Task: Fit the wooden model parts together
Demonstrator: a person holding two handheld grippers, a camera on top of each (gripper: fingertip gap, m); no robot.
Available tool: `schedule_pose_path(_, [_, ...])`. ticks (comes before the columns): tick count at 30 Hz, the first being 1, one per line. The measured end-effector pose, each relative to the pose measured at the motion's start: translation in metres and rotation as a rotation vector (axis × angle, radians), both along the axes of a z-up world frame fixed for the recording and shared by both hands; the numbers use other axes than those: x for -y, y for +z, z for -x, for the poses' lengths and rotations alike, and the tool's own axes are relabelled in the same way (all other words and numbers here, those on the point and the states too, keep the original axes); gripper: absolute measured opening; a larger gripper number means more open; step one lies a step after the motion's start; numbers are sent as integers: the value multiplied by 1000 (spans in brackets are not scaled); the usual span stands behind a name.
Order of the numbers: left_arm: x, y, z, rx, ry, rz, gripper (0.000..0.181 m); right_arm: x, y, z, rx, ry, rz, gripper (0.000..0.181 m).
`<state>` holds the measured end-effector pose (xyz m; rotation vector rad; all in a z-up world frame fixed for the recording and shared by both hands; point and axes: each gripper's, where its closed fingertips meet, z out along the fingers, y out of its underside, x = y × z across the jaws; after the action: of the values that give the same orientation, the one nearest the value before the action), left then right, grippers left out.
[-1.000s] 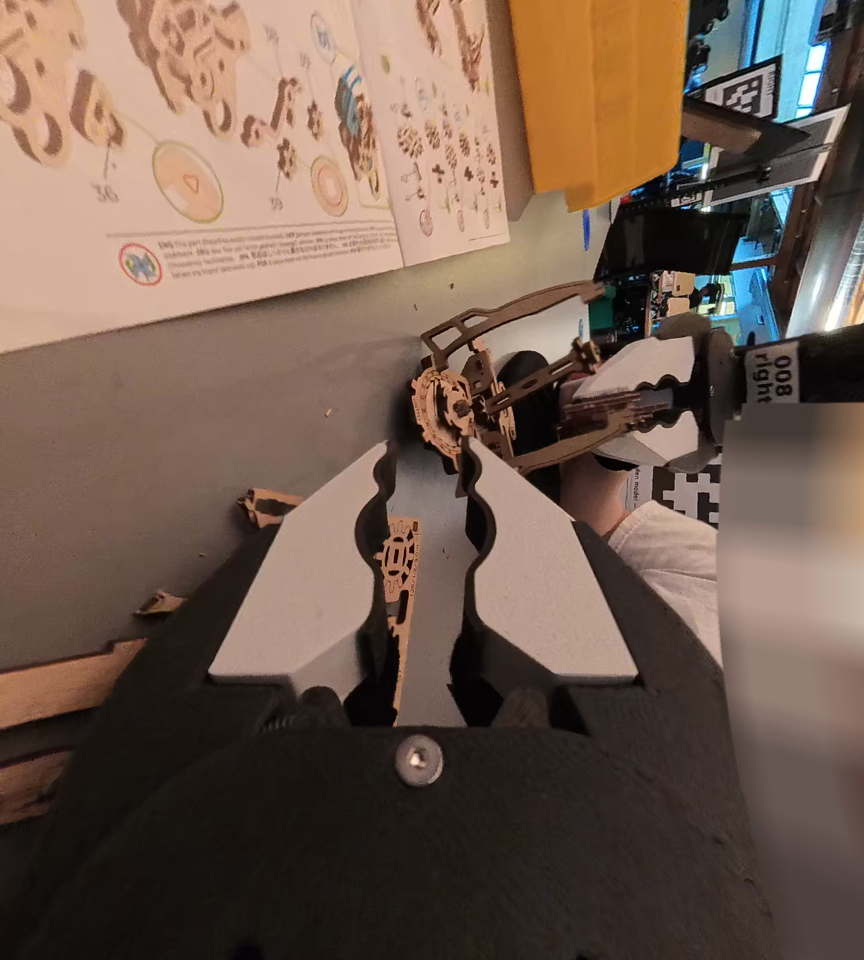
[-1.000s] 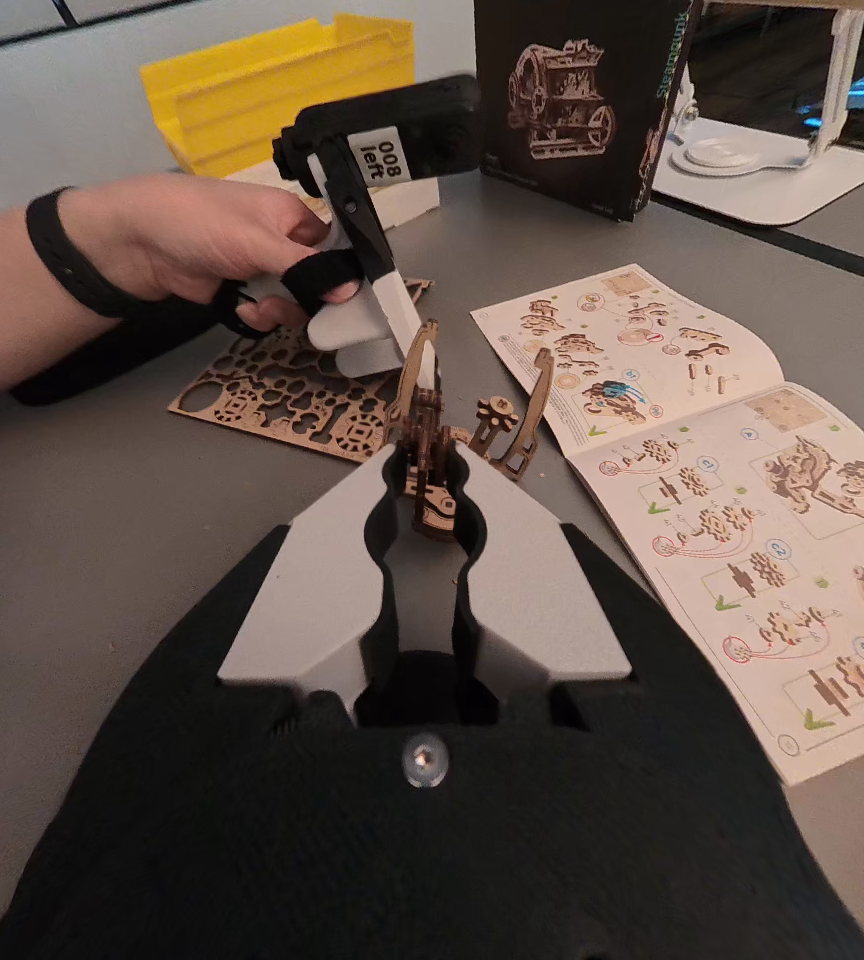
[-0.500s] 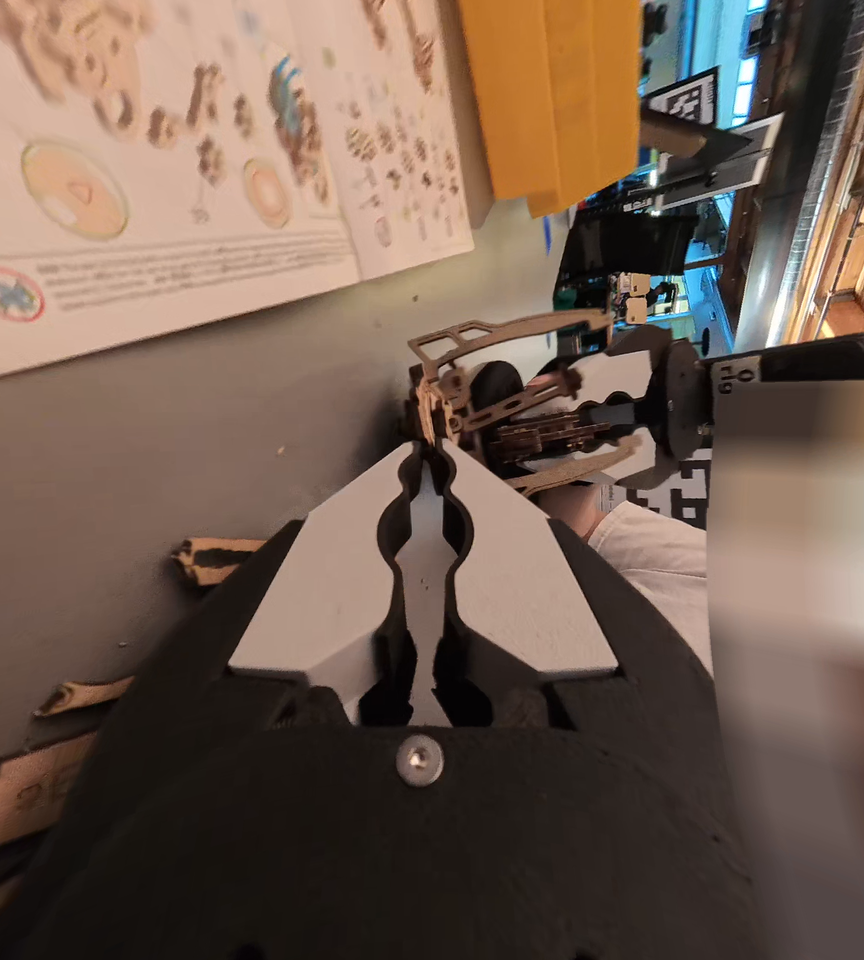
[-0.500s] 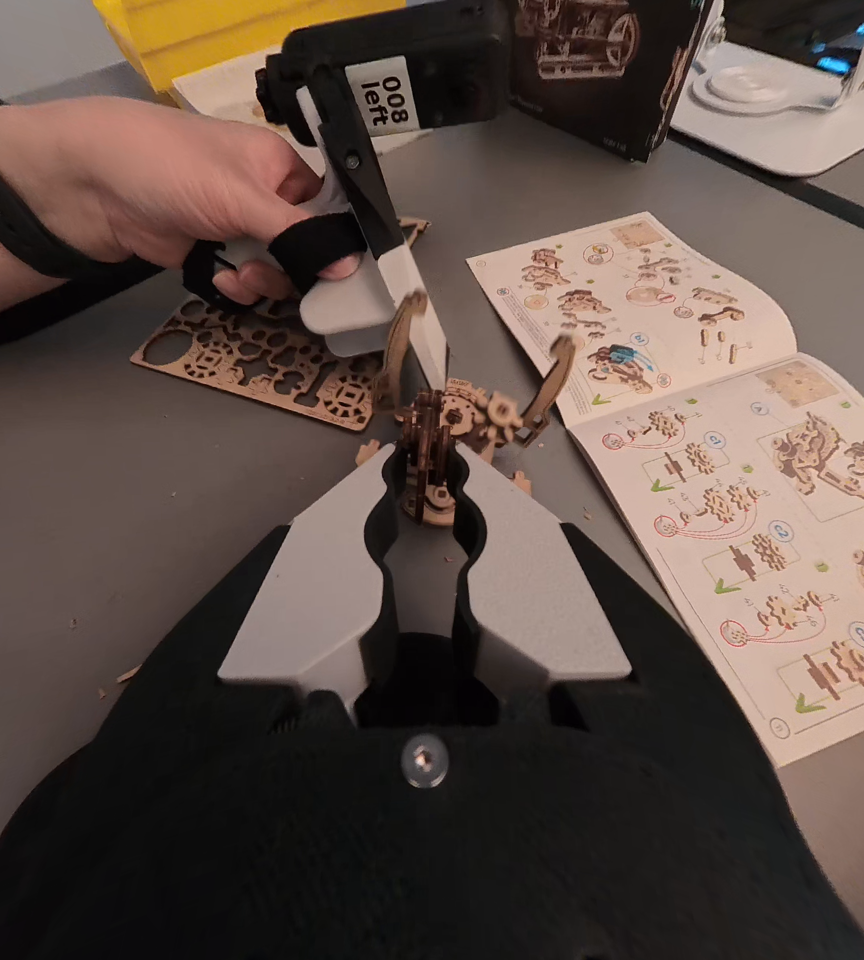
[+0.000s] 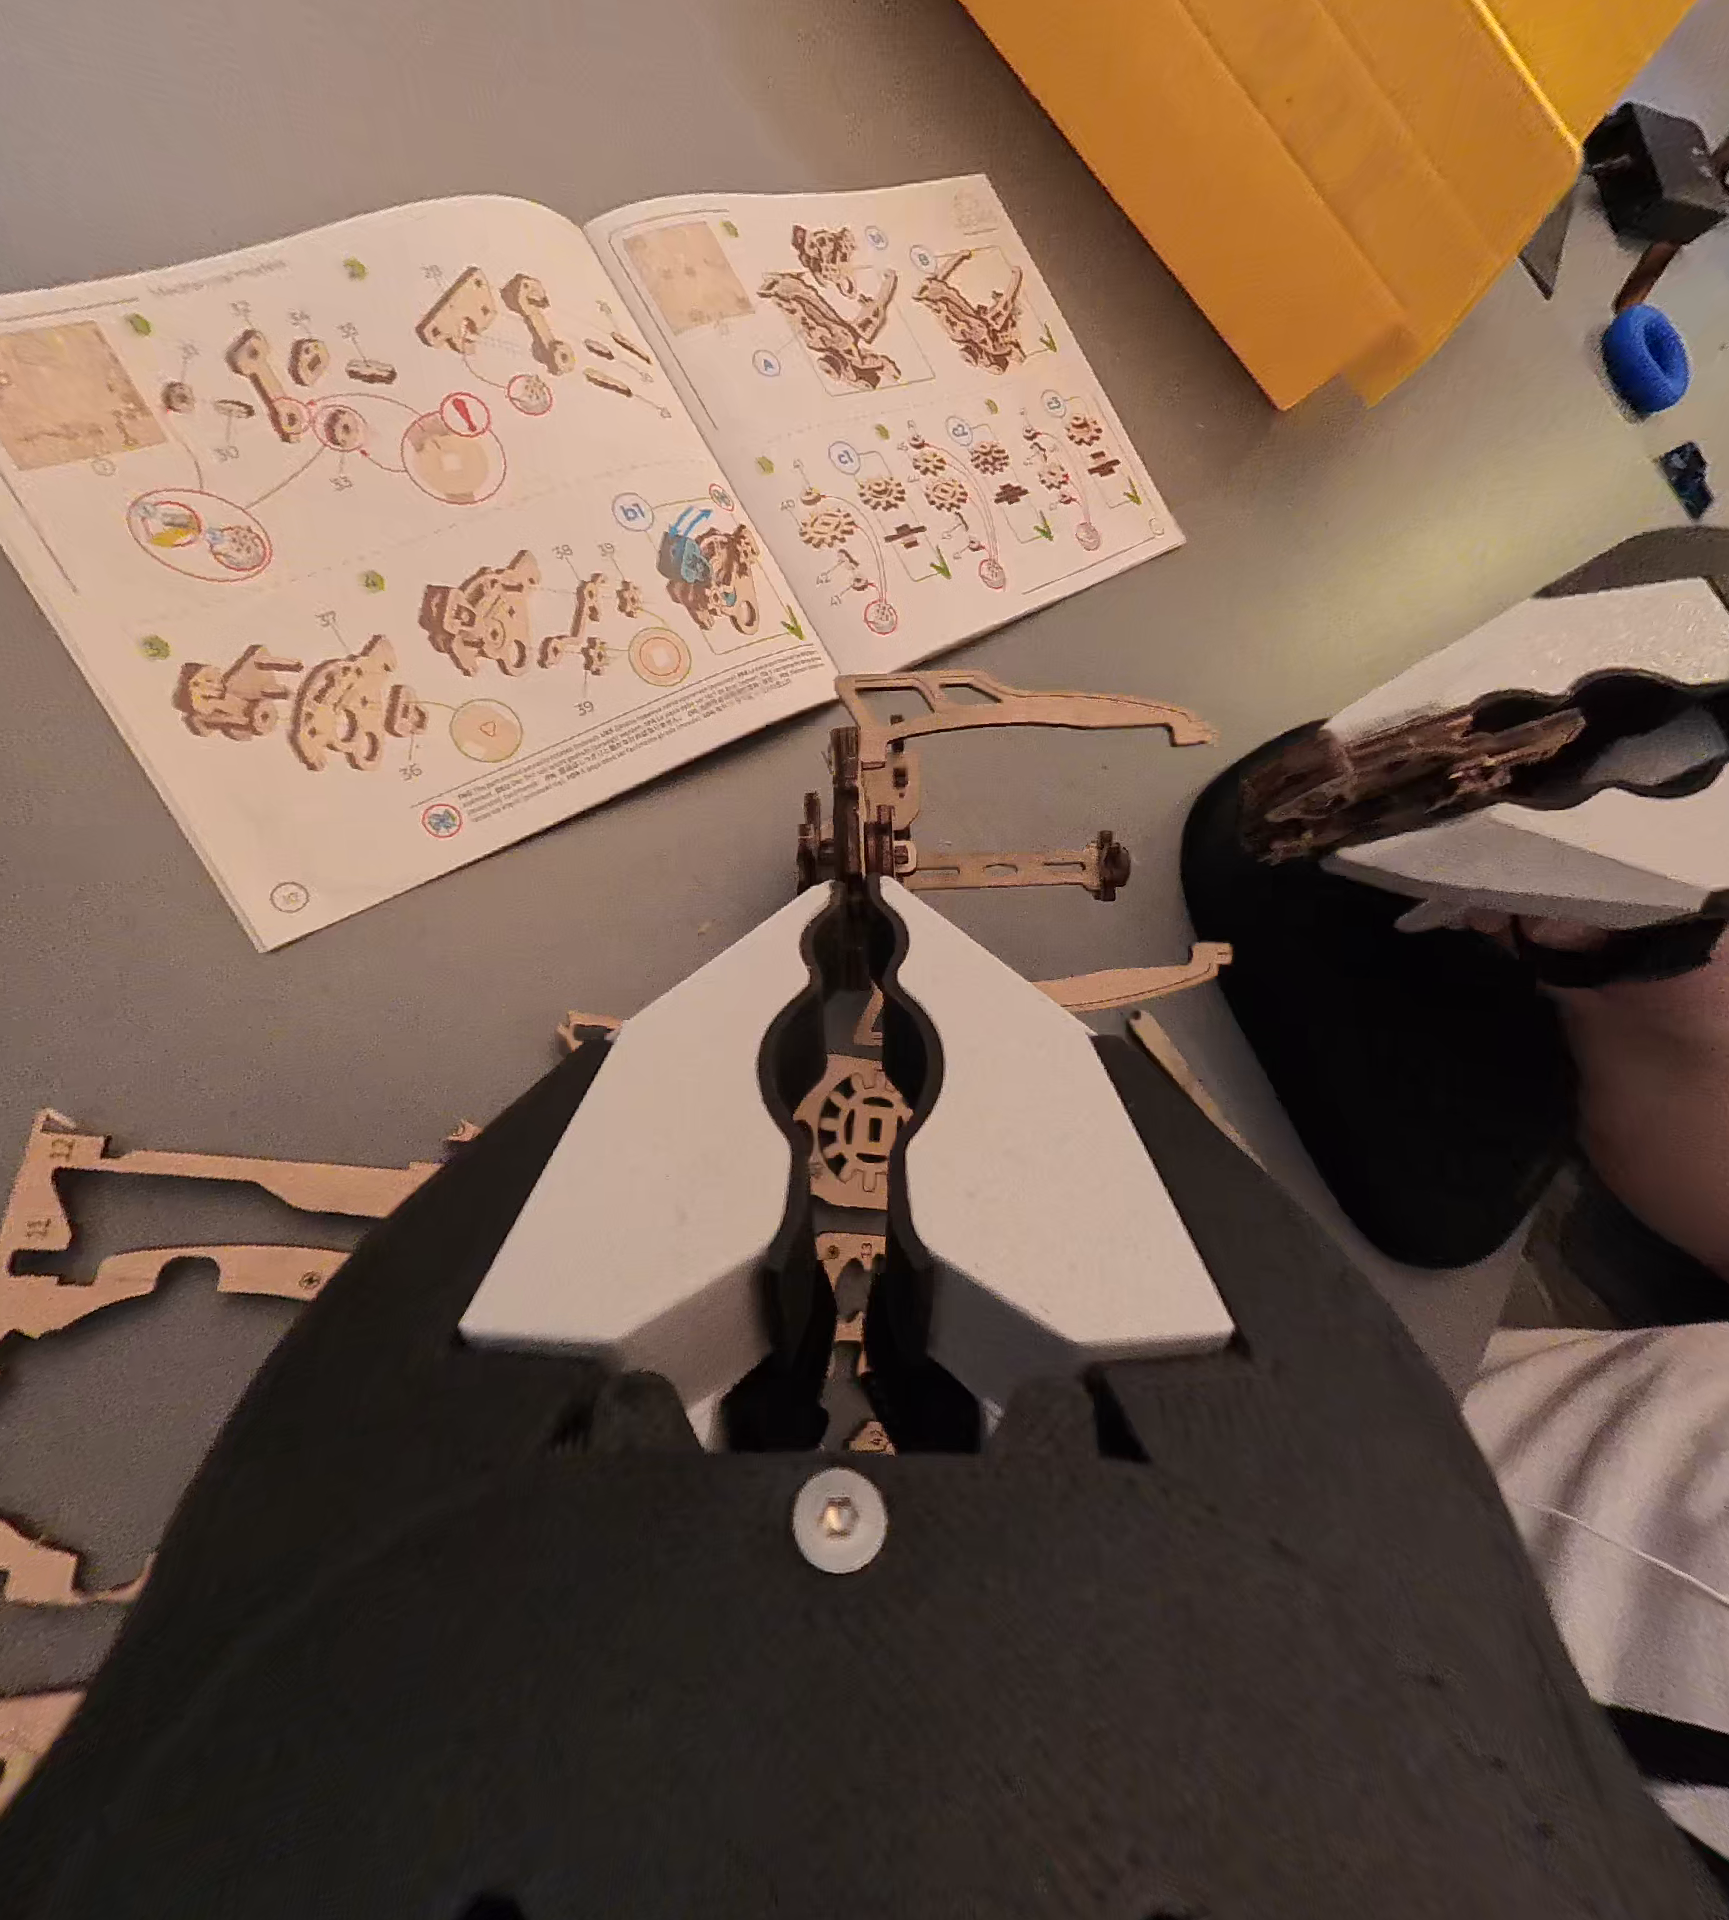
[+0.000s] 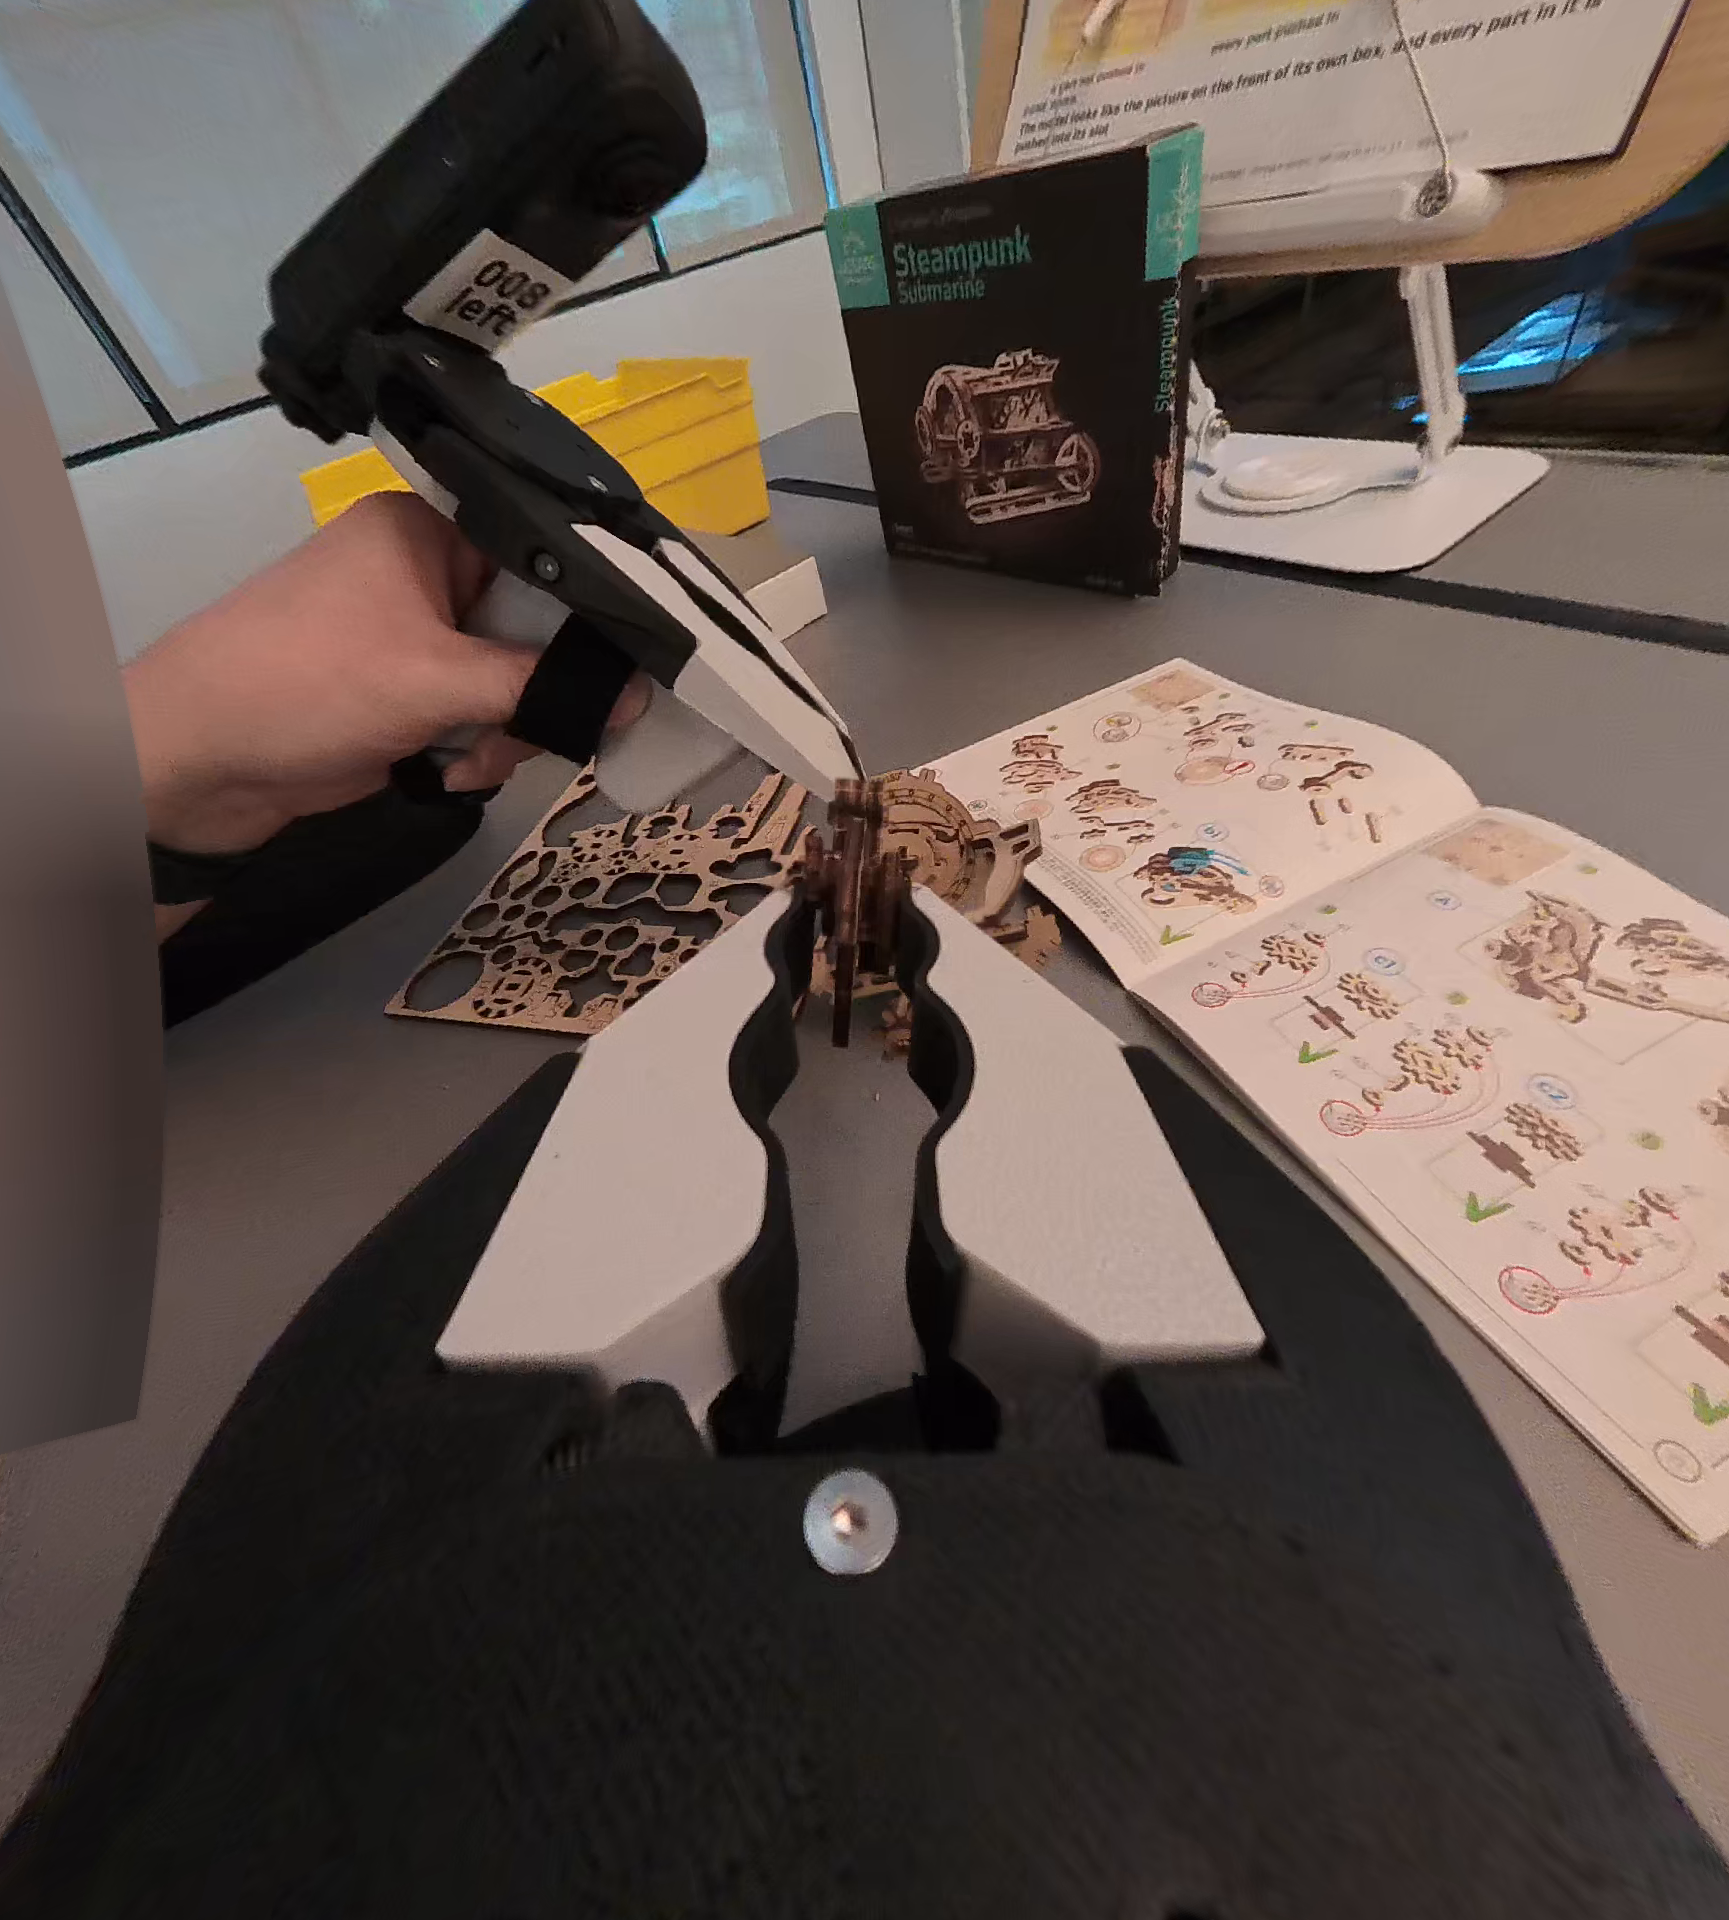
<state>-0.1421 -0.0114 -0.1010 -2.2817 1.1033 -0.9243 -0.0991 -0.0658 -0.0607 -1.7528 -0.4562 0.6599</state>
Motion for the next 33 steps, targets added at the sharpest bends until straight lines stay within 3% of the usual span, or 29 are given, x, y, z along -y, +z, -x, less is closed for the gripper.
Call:
schedule_pose_path(6, [-5,11,-3,-86,27,-185,1,-8,0,-2,57,-70,-42,13])
schedule_pose_path(11, [4,7,-8,-82,8,-174,14,-8,-6,-7,41,-80,-26,14])
schedule_pose_path(16, [9,18,-5,37,23,-111,30,-9,-6,-8,72,-89,-48,14])
schedule_pose_path(22, [3,37,21,149,75,-153,27,-9,-2,-12,42,-96,-68,14])
schedule_pose_path(27, [32,48,25,341,18,-114,21,4,25,-6,-127,-22,-130,13])
schedule_pose_path(30, [61,46,17,400,-67,-134,23,15,41,9,-335,66,-80,14])
schedule_pose_path(33, [90,50,6,536,-124,-48,21,28,50,25,-557,153,-4,13])
